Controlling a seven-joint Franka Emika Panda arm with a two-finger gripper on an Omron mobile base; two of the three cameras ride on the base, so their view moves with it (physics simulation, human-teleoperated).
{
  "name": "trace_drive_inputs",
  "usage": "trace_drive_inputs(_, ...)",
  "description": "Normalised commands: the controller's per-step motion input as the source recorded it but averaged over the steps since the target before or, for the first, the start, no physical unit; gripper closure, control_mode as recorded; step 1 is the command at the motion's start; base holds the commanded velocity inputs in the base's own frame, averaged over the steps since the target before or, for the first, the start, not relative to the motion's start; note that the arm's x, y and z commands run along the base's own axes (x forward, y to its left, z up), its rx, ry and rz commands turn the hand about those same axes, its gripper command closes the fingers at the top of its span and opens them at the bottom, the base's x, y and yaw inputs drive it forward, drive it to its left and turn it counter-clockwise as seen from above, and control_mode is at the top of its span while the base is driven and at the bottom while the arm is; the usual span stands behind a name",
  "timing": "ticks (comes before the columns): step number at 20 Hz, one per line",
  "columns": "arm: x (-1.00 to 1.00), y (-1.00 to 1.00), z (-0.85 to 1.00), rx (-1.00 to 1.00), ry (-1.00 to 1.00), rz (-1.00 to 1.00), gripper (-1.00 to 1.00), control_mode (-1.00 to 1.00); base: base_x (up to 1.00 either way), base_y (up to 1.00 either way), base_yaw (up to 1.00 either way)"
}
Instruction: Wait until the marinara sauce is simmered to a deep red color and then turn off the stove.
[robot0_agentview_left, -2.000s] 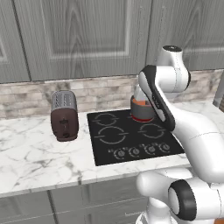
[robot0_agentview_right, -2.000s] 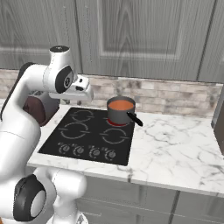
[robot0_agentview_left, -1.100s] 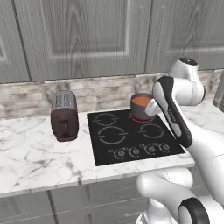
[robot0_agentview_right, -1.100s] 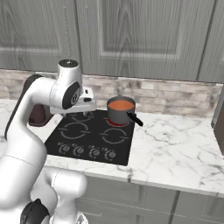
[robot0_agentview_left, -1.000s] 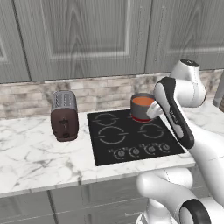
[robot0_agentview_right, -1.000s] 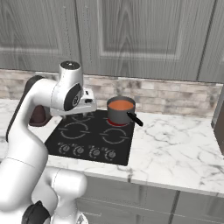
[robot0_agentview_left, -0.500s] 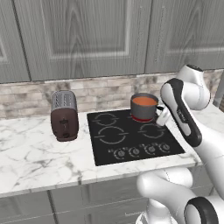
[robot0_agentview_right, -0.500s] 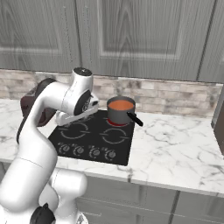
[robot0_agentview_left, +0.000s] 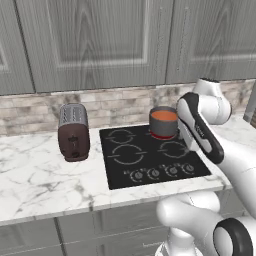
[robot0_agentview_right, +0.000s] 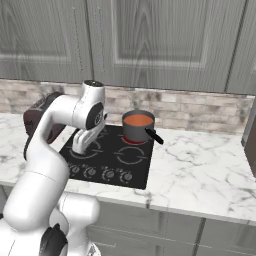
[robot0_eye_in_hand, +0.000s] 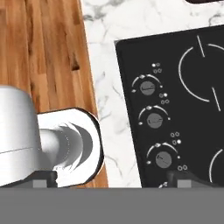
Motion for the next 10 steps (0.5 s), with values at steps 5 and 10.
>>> trace_drive_inputs(5,0.02,-0.01,-0.24,-0.16,-0.05,0.58,-1.00,-1.00,0.00,0.00,0.00)
trace_drive_inputs(10,0.00,-0.18,-0.23,-0.12,-0.08,0.54,-1.00,-1.00,0.00,0.00,0.00)
